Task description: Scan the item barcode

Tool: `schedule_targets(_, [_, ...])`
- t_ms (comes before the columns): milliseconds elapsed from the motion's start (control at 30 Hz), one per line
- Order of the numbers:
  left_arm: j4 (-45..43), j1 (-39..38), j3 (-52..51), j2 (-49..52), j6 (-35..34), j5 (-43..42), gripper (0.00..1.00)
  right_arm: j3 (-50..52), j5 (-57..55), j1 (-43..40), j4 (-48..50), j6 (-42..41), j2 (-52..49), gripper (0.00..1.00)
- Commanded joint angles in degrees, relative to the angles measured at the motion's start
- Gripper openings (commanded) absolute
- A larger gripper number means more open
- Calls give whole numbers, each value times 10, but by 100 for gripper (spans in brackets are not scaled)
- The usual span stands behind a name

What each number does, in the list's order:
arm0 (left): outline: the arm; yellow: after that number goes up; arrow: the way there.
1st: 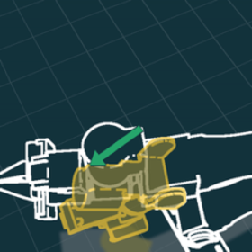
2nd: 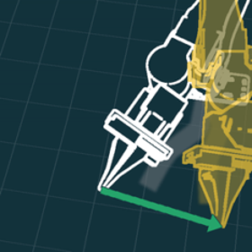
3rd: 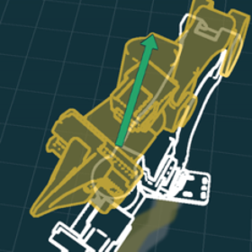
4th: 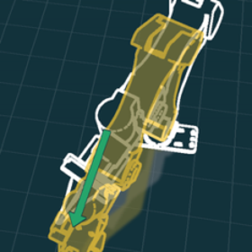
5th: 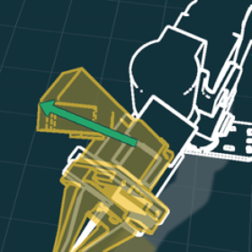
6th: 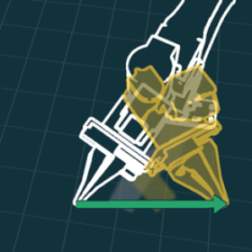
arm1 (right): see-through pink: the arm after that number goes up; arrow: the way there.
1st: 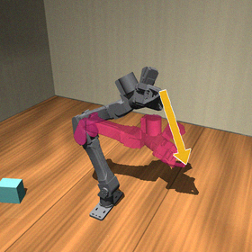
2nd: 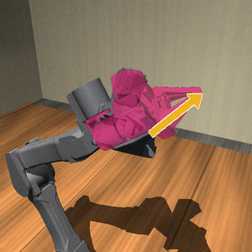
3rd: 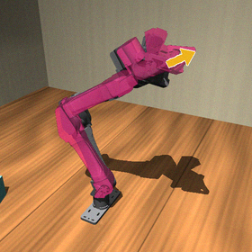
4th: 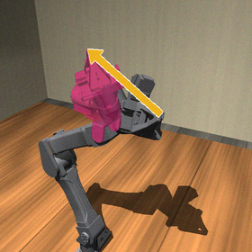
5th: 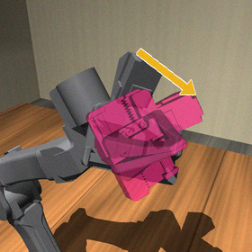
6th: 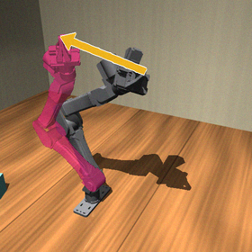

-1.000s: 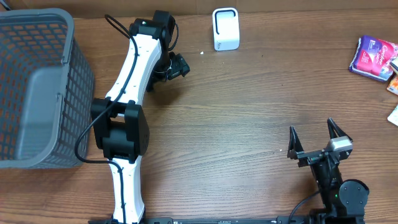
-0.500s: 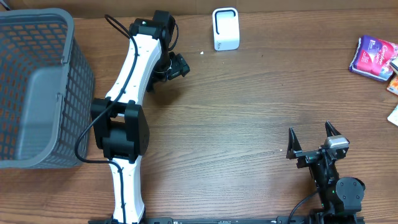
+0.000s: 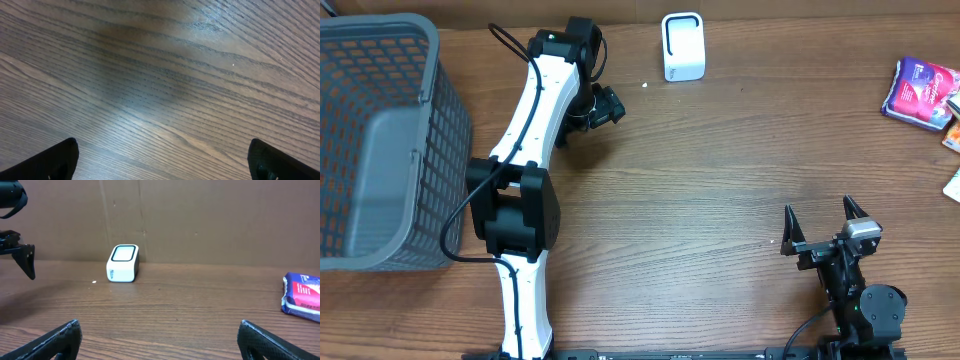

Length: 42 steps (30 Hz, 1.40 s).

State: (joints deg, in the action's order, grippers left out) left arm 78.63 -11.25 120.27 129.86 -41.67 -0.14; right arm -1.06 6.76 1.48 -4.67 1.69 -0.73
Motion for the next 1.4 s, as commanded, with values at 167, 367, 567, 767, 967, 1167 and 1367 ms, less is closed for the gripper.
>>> schedule_targets(167, [1, -3, 6, -8, -6, 7, 100, 6, -7, -3, 3, -2, 6, 100])
schedule_targets(367, [1, -3, 6, -8, -6, 7, 100, 6, -7, -3, 3, -2, 6, 100])
schedule_targets(567, [26, -3, 6, -8, -5, -76, 100, 6, -7, -3, 3, -2, 6, 100])
schedule_targets(767, [27, -25, 6, -24, 94, -77, 100, 6, -7, -3, 3, -2, 6, 100])
schedule_targets(967, [-129, -85, -87, -143, 212, -39, 100, 6, -7, -3, 3, -2, 6, 100])
schedule_targets(1167, [-291, -113, -301, -306, 303, -8, 100, 6, -7, -3, 3, -2, 6, 100])
schedule_targets(1367, [-350, -113, -469, -455, 331, -8, 100, 6, -7, -3, 3, -2, 6, 100])
